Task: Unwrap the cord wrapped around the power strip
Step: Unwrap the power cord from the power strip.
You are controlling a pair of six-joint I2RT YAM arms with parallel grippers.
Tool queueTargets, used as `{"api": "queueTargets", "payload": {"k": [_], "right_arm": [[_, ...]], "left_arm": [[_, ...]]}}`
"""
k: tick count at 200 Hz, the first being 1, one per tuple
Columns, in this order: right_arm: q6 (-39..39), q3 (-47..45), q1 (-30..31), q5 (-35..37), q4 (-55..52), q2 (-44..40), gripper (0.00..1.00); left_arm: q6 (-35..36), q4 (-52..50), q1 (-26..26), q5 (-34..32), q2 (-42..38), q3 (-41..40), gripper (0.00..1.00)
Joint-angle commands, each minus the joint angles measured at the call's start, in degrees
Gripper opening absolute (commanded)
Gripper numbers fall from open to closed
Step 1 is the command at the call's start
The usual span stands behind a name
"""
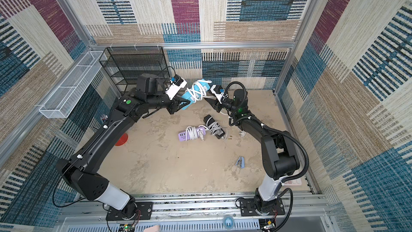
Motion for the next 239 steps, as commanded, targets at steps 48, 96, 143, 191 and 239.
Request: {"api": "queueTargets", "payload": {"k": [48,96,143,191,239], "right_arm": [[2.5,0.2,0.2,1.5,-1.2,-0.7,0.00],[6.5,1.8,-2.6,1.5,-3.6,-3.3,0.00],[7.0,9.9,-5.9,0.6,-10.8,-6.6,0.00],[4.6,7.3,-7.1,3.9,-17.5,-14.9,0.00],[5.7,-4.4,-8.0,10.2,-22.7,-24.5,0.00]], "left_arm": [[0.3,2.4,0.7,1.8,-0.2,-0.4,0.00],[2.0,-1.2,-0.9,3.3,1.0,0.1,0.00],[4.0,-6.0,-2.8,4.8,5.7,1.8,0.00],[3.0,-3.1,-1.5,-0.3,7.3,0.7,0.00],[-0.8,1.9,2.0,-5.9,5.6,-0.1,0.00]]}}
